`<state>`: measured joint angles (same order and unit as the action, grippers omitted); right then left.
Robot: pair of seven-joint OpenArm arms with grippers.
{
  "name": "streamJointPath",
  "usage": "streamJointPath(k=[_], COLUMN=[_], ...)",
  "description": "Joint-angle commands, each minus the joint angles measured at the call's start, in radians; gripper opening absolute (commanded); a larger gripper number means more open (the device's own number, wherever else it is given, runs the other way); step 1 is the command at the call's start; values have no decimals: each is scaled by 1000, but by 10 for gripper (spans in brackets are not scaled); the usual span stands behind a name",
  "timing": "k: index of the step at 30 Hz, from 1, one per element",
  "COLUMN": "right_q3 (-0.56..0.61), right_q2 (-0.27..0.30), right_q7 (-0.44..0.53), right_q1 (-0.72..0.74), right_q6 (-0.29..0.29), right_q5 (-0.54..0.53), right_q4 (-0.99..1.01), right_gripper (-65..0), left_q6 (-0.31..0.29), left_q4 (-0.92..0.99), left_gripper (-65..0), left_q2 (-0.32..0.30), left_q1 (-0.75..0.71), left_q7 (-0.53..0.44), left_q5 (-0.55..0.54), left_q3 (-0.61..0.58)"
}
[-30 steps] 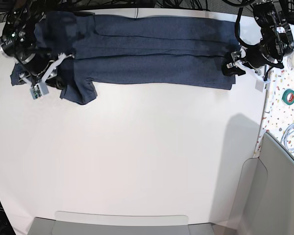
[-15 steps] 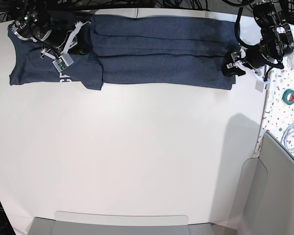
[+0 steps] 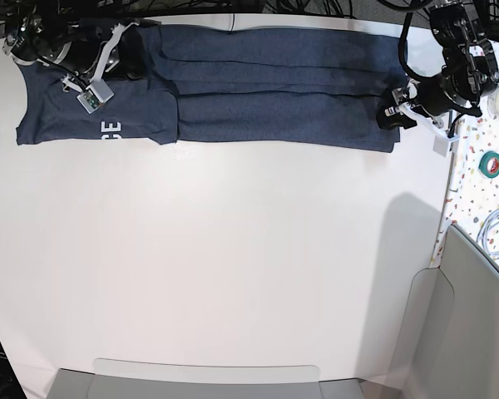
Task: Layout the t-shirt on the table in an organized manner, then fold the t-shirt properly
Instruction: 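Grasp the folded strip end with the right gripper and pull it flat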
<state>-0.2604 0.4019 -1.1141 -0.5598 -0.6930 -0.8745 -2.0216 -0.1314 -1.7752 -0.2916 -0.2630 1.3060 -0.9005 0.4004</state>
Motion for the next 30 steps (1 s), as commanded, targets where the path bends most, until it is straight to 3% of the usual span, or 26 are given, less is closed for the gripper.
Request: streamJointPath(k=[1, 17, 25, 30], right_q3=[-6, -6, -9, -9], right_q2=[12, 30, 25, 22], right_q7=[18, 18, 18, 18], right_q1=[-12, -32, -9, -3], right_q6=[-5, -5, -5, -5], right_q5=[-22, 44, 42, 41], right_q4=[-17, -11, -11, -12], right_gripper=[-650, -650, -650, -650], left_q6=[-4, 0, 0, 0], left_q4=[-16, -16, -16, -16], left_gripper=[-397, -438, -435, -435], left_q2=[-13, 15, -30, -39], left_q1=[4, 6, 9, 4], left_q7=[-9, -10, -10, -7], left_q5=[-16, -12, -12, -16], left_q3=[4, 13, 15, 122])
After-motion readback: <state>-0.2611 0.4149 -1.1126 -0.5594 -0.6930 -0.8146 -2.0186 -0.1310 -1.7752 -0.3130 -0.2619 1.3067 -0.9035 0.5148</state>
